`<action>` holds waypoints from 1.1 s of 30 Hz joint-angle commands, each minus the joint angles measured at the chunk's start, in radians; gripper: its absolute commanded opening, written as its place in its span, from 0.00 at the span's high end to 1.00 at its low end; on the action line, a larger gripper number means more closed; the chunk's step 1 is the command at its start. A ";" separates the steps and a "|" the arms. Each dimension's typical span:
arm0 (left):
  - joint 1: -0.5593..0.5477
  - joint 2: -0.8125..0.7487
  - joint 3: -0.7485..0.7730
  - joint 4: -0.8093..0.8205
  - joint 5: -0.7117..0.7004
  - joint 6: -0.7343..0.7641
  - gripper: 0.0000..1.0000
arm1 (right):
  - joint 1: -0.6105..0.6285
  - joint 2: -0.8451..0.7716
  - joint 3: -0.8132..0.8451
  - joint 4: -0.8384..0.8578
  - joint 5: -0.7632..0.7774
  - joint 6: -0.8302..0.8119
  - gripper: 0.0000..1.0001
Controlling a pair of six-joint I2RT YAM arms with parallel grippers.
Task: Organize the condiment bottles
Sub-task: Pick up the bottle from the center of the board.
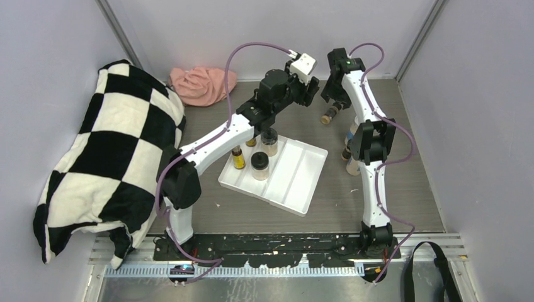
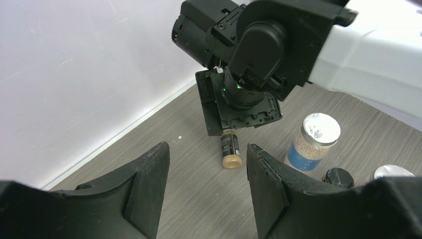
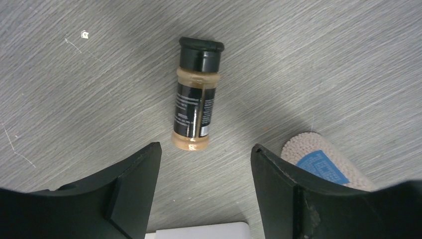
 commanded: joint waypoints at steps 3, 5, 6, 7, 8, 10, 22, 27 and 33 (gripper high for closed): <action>-0.004 -0.100 -0.070 0.031 0.017 0.008 0.41 | 0.014 0.040 0.014 0.034 0.006 0.073 0.28; -0.004 -0.110 -0.083 0.036 0.017 0.013 0.41 | 0.016 0.054 0.013 0.040 0.008 0.082 0.28; -0.004 -0.115 -0.092 0.039 0.017 0.014 0.41 | 0.017 0.057 0.007 0.046 0.010 0.087 0.28; -0.004 -0.119 -0.100 0.044 0.017 0.016 0.41 | 0.017 0.058 0.001 0.055 0.011 0.090 0.28; -0.004 -0.122 -0.105 0.051 0.017 0.017 0.42 | 0.019 0.059 -0.002 0.061 0.014 0.094 0.28; -0.004 -0.128 -0.116 0.058 0.046 0.018 0.42 | 0.018 0.064 -0.002 0.069 0.024 0.096 0.28; -0.001 -0.157 -0.176 0.093 0.088 0.044 0.43 | 0.000 0.100 -0.001 0.117 0.073 0.133 0.31; 0.012 -0.163 -0.185 0.082 0.108 0.060 0.43 | -0.013 0.128 0.021 0.133 0.079 0.152 0.34; 0.024 -0.184 -0.218 0.082 0.135 0.063 0.44 | -0.021 0.145 0.035 0.166 0.089 0.168 0.34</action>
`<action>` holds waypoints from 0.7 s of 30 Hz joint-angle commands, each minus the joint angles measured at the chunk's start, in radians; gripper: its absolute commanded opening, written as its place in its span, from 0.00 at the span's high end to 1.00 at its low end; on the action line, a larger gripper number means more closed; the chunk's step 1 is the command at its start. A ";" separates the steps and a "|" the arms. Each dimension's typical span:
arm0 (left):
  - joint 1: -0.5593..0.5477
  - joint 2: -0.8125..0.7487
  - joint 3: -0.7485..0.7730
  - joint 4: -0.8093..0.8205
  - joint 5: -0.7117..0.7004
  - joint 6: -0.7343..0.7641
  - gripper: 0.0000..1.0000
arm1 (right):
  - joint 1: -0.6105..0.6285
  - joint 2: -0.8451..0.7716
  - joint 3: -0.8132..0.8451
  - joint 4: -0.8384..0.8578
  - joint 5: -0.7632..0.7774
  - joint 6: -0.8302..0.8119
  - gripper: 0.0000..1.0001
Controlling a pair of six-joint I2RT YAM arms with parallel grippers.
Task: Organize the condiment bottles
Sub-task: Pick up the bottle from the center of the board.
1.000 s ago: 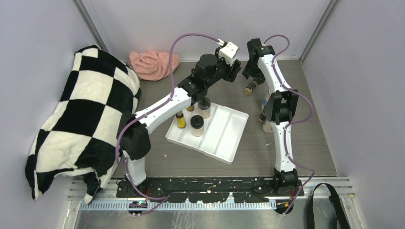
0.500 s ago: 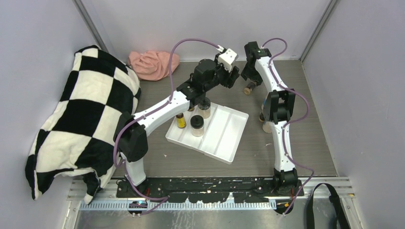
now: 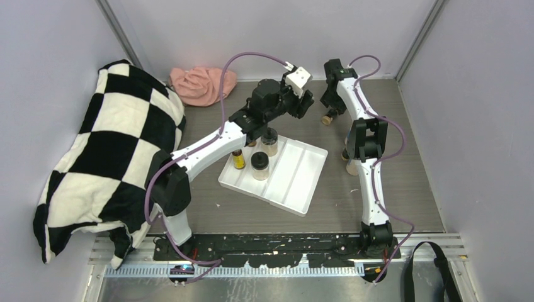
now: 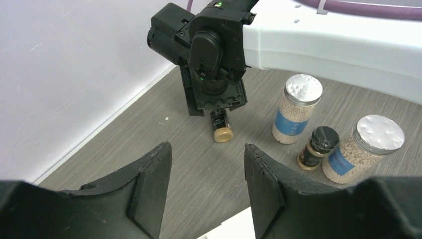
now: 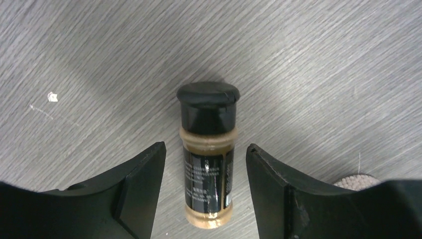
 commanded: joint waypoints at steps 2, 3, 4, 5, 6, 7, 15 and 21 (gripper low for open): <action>0.014 -0.071 -0.026 0.040 0.032 0.032 0.44 | -0.011 0.005 0.052 0.048 0.040 0.033 0.34; 0.017 -0.073 -0.030 0.040 0.032 0.033 0.44 | -0.011 0.004 0.055 0.052 0.043 0.033 0.34; 0.020 -0.077 -0.034 0.040 0.034 0.031 0.45 | -0.012 0.002 0.054 0.057 0.045 0.033 0.34; 0.022 -0.079 -0.036 0.041 0.038 0.029 0.45 | -0.013 0.001 0.054 0.063 0.045 0.033 0.34; 0.025 -0.081 -0.040 0.042 0.040 0.026 0.45 | -0.014 0.000 0.054 0.068 0.044 0.032 0.34; 0.026 -0.083 -0.043 0.045 0.043 0.025 0.46 | -0.015 0.003 0.060 0.071 0.041 0.034 0.34; 0.035 -0.102 -0.076 0.057 0.043 0.022 0.48 | -0.016 0.011 0.080 0.074 0.053 0.034 0.33; 0.039 -0.108 -0.086 0.062 0.042 0.018 0.49 | -0.019 0.015 0.079 0.078 0.053 0.037 0.33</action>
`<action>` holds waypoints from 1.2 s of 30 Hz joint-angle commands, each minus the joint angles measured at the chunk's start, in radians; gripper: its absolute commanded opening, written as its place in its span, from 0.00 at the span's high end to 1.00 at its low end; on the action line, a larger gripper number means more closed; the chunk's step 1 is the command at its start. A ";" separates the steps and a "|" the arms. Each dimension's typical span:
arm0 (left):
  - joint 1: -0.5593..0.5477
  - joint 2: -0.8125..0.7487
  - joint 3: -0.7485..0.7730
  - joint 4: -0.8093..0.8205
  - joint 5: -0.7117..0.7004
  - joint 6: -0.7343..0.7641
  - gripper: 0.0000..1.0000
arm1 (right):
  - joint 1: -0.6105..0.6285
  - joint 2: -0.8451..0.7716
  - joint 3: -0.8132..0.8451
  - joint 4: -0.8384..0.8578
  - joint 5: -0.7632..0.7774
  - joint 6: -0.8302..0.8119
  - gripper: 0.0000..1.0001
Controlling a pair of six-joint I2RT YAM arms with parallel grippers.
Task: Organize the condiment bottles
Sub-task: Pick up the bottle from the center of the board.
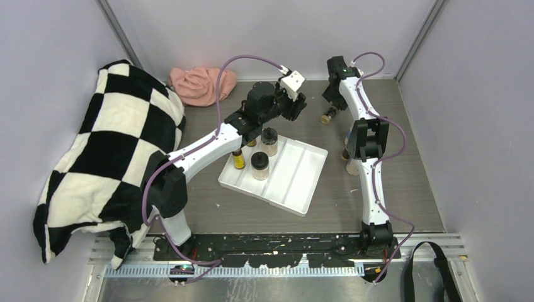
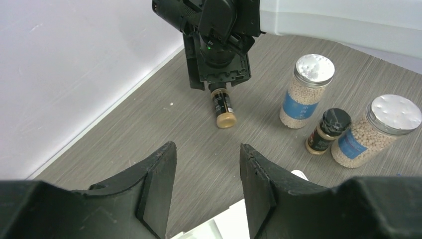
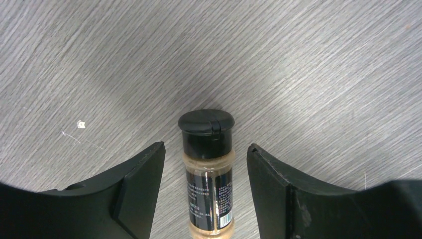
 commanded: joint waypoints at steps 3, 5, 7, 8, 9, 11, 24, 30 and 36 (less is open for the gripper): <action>0.010 -0.074 -0.012 0.066 0.014 -0.003 0.50 | -0.005 -0.003 0.035 0.030 0.035 0.021 0.34; 0.012 -0.075 -0.016 0.068 0.014 -0.003 0.50 | -0.005 0.003 0.039 0.033 0.032 0.021 0.34; 0.014 -0.076 -0.018 0.067 0.013 -0.003 0.51 | -0.008 0.006 0.041 0.033 0.032 0.022 0.34; 0.014 -0.076 -0.020 0.066 0.014 -0.002 0.51 | -0.008 0.008 0.042 0.034 0.030 0.024 0.34; 0.015 -0.075 -0.021 0.065 0.012 0.000 0.51 | -0.009 0.010 0.042 0.035 0.028 0.022 0.34; 0.017 -0.076 -0.024 0.065 0.011 0.001 0.52 | -0.011 0.014 0.041 0.036 0.030 0.022 0.35; 0.024 -0.071 -0.036 0.067 0.009 0.001 0.54 | -0.018 0.035 0.041 0.044 0.018 0.023 0.47; 0.027 -0.067 -0.040 0.068 0.004 0.001 0.55 | -0.020 0.045 0.037 0.047 0.004 0.022 0.53; 0.029 -0.065 -0.041 0.067 0.005 0.000 0.55 | -0.023 0.042 0.016 0.057 -0.017 0.020 0.58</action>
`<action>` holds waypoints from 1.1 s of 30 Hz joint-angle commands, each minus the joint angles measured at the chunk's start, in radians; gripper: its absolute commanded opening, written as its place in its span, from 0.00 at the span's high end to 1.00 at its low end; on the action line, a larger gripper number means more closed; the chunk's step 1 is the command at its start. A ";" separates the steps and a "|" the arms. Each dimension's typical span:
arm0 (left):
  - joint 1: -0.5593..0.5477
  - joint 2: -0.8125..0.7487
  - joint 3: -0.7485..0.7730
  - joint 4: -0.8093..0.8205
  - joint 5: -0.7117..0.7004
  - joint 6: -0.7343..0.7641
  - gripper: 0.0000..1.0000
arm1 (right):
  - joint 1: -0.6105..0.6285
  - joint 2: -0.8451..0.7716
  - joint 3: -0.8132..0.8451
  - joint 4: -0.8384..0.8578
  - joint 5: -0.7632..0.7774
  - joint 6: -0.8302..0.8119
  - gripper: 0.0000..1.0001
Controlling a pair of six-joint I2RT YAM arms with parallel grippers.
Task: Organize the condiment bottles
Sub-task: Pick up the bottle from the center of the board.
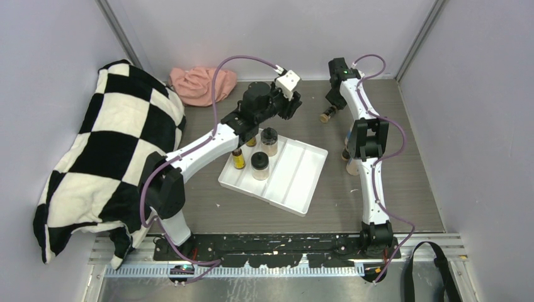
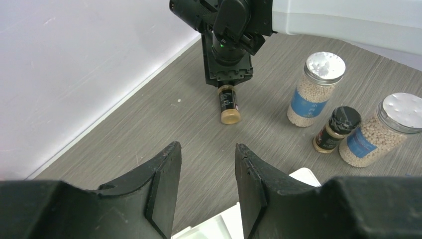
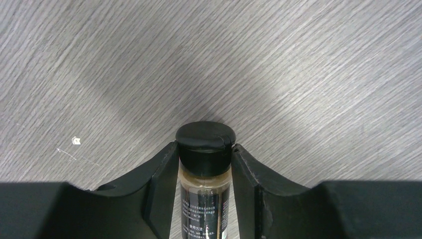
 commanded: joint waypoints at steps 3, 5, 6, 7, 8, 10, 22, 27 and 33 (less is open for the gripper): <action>0.007 -0.043 -0.004 0.047 0.002 0.001 0.55 | -0.005 0.012 -0.004 0.030 -0.021 0.015 0.51; 0.007 -0.045 -0.006 0.048 -0.001 0.001 0.56 | -0.004 0.010 -0.012 0.032 -0.024 0.016 0.47; 0.007 -0.045 -0.007 0.048 -0.001 0.001 0.56 | -0.005 0.008 -0.017 0.033 -0.023 0.017 0.46; 0.007 -0.045 -0.007 0.048 -0.001 0.001 0.56 | -0.005 0.006 -0.022 0.034 -0.025 0.016 0.45; 0.007 -0.045 -0.008 0.050 -0.001 0.000 0.56 | -0.005 0.006 -0.025 0.036 -0.027 0.018 0.43; 0.007 -0.045 -0.008 0.052 -0.001 0.000 0.57 | -0.006 0.005 -0.033 0.039 -0.030 0.020 0.42; 0.007 -0.044 -0.019 0.061 -0.009 0.000 0.59 | -0.002 -0.003 -0.057 0.067 -0.034 0.016 0.82; 0.007 -0.038 -0.018 0.067 -0.018 -0.003 0.59 | 0.006 -0.018 -0.056 0.084 -0.017 -0.020 0.99; 0.007 -0.043 -0.026 0.084 -0.041 -0.021 0.66 | 0.042 -0.091 -0.115 0.170 0.033 -0.119 0.99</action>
